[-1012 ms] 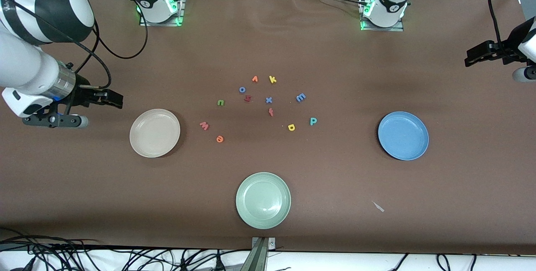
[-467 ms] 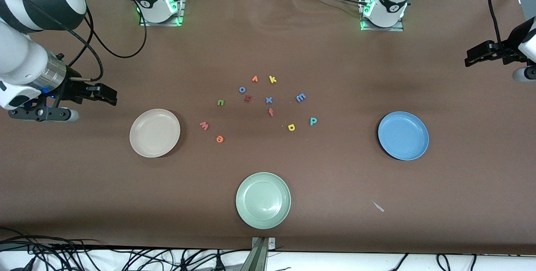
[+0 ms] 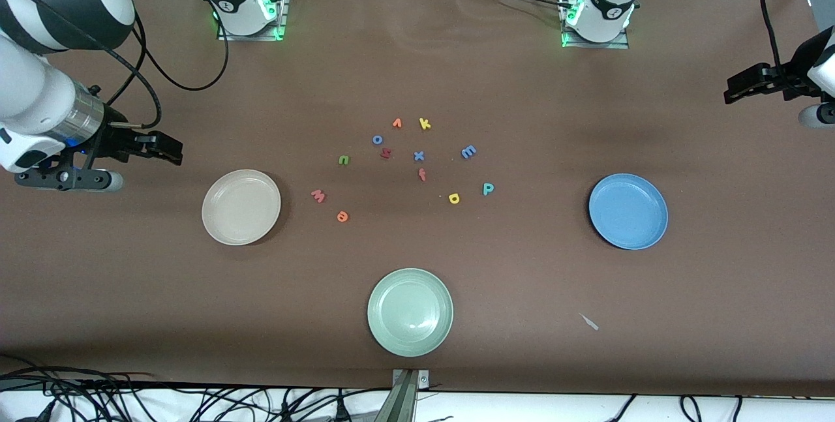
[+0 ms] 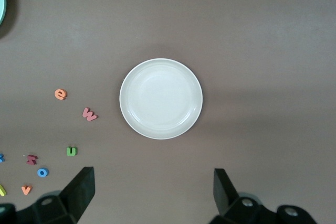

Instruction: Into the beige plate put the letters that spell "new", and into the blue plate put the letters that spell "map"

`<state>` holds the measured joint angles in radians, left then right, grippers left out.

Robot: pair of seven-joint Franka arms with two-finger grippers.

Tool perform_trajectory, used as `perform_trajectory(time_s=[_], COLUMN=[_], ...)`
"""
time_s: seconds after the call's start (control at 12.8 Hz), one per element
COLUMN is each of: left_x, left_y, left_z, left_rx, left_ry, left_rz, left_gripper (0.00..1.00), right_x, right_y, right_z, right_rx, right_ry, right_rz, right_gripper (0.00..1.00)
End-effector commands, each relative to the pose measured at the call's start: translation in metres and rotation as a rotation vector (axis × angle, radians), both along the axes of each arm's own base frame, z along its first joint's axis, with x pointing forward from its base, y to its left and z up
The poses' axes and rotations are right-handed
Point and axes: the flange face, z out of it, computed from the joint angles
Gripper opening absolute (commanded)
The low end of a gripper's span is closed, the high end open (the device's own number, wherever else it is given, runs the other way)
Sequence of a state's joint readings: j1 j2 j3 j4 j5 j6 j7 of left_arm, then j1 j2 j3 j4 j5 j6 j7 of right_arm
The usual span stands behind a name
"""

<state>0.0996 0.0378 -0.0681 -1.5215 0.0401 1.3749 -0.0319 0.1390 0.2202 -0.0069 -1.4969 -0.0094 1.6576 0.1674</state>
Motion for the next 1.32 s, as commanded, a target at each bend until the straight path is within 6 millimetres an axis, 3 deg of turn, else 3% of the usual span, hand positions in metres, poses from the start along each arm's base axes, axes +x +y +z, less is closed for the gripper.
perform_trajectory(time_s=[0.0, 0.08, 0.23, 0.31, 0.39, 0.54, 0.78, 0.93, 1.09, 1.25], left_x=[-0.003, -0.003, -0.003, -0.003, -0.003, -0.003, -0.003, -0.003, -0.003, -0.003], left_y=[0.001, 0.001, 0.001, 0.001, 0.001, 0.001, 0.001, 0.001, 0.001, 0.000], left_z=[0.007, 0.006, 0.006, 0.006, 0.006, 0.006, 0.006, 0.006, 0.006, 0.006], left_rx=[-0.014, -0.013, -0.014, -0.014, -0.014, -0.014, -0.014, -0.014, -0.014, -0.014], left_ry=[-0.006, -0.006, -0.004, -0.006, -0.006, -0.006, -0.006, -0.006, -0.006, -0.006], left_rz=[0.012, 0.013, 0.012, 0.012, 0.012, 0.012, 0.012, 0.012, 0.012, 0.010], left_gripper=[1.00, 1.00, 1.00, 1.00, 1.00, 1.00, 1.00, 1.00, 1.00, 1.00], right_x=[0.002, 0.003, 0.010, 0.011, 0.006, 0.009, -0.001, -0.013, -0.019, -0.020], right_y=[0.007, 0.011, 0.017, 0.032, 0.065, 0.091, 0.135, 0.163, 0.172, 0.177], right_z=[-0.012, -0.015, -0.042, -0.046, -0.052, -0.079, -0.136, -0.194, -0.241, -0.267], right_rx=[-0.001, 0.000, -0.002, 0.009, 0.014, 0.015, 0.041, 0.085, 0.103, 0.106], right_ry=[0.033, 0.033, 0.068, 0.056, 0.047, 0.037, -0.031, -0.097, -0.121, -0.114], right_rz=[0.027, 0.035, 0.040, 0.048, 0.079, -0.033, -0.052, -0.077, -0.101, -0.097], right_gripper=[1.00, 1.00, 1.00, 1.00, 1.00, 1.00, 1.00, 1.00, 1.00, 1.00])
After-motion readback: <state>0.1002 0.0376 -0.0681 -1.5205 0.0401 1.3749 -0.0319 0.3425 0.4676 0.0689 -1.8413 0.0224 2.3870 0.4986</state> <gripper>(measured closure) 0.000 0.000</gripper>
